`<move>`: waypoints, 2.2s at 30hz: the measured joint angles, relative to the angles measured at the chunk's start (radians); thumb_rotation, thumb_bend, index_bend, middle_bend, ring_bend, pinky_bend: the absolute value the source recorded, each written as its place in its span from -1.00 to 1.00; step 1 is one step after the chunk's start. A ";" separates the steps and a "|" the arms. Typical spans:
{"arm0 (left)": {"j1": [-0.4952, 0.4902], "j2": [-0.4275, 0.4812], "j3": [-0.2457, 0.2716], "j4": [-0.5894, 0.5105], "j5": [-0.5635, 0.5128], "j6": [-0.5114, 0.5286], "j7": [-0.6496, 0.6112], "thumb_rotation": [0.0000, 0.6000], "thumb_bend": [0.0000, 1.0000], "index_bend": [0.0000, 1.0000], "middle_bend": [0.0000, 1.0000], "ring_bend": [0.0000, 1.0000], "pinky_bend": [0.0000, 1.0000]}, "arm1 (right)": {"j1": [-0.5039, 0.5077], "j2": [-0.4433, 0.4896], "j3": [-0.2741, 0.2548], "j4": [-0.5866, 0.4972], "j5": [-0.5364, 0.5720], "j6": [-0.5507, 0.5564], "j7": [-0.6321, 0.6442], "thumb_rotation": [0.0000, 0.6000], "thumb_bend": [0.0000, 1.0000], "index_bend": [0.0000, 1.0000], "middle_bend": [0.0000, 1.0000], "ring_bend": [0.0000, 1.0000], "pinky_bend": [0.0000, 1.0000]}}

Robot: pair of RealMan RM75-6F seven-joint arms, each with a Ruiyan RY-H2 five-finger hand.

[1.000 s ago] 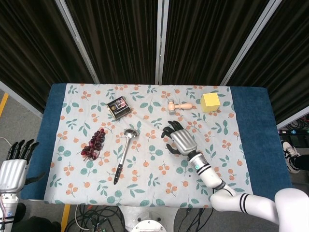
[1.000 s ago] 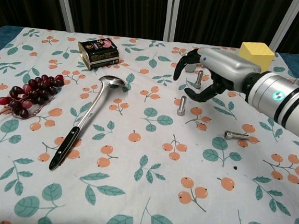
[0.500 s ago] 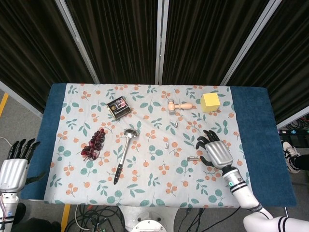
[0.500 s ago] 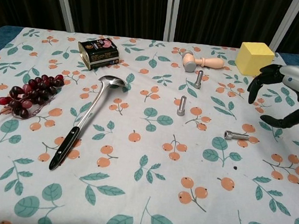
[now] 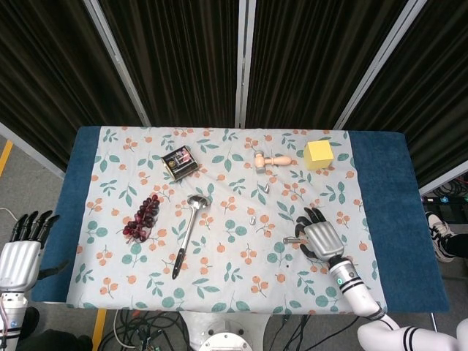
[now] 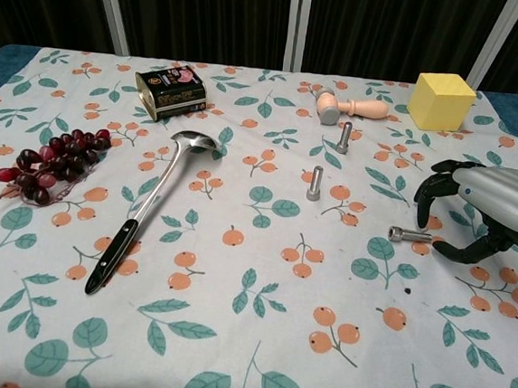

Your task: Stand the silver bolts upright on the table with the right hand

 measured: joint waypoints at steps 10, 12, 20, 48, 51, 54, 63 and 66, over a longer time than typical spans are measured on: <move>0.001 -0.003 0.000 0.010 -0.001 0.001 -0.011 1.00 -1.00 -0.71 -0.83 -1.00 -1.00 | -0.001 -0.025 0.015 0.023 0.007 -0.021 -0.007 1.00 -0.36 -0.05 -0.52 -1.00 -1.00; 0.002 -0.003 0.001 0.011 -0.002 0.001 -0.013 1.00 -1.00 -0.71 -0.83 -1.00 -1.00 | -0.001 -0.029 0.015 0.029 0.007 -0.026 -0.008 1.00 -0.36 -0.04 -0.52 -1.00 -1.00; 0.002 -0.006 0.001 0.018 -0.001 0.001 -0.021 1.00 -1.00 -0.71 -0.83 -1.00 -1.00 | -0.006 -0.041 0.021 0.041 0.004 -0.025 -0.016 1.00 -0.31 0.07 -0.50 -1.00 -1.00; 0.006 -0.012 0.003 0.030 -0.012 -0.007 -0.032 1.00 -1.00 -0.71 -0.83 -1.00 -1.00 | 0.154 0.023 0.083 0.010 -0.035 -0.073 -0.464 1.00 -0.26 0.13 -0.51 -1.00 -1.00; 0.006 -0.012 0.003 0.029 -0.012 -0.006 -0.031 1.00 -1.00 -0.71 -0.83 -1.00 -1.00 | 0.168 0.016 0.075 0.015 -0.038 -0.088 -0.477 1.00 -0.26 0.13 -0.52 -1.00 -1.00; 0.007 -0.012 0.003 0.029 -0.013 -0.007 -0.031 1.00 -1.00 -0.71 -0.83 -1.00 -1.00 | 0.175 0.013 0.068 0.015 -0.042 -0.096 -0.478 1.00 -0.26 0.13 -0.52 -1.00 -1.00; 0.007 -0.012 0.002 0.028 -0.014 -0.006 -0.030 1.00 -1.00 -0.71 -0.83 -1.00 -1.00 | 0.182 0.009 0.052 0.021 -0.059 -0.093 -0.480 1.00 -0.26 0.03 -0.54 -1.00 -1.00; 0.008 -0.012 0.003 0.029 -0.013 -0.006 -0.030 1.00 -1.00 -0.71 -0.83 -1.00 -1.00 | 0.182 0.007 0.048 0.022 -0.062 -0.090 -0.480 1.00 -0.26 0.00 -0.55 -1.00 -1.00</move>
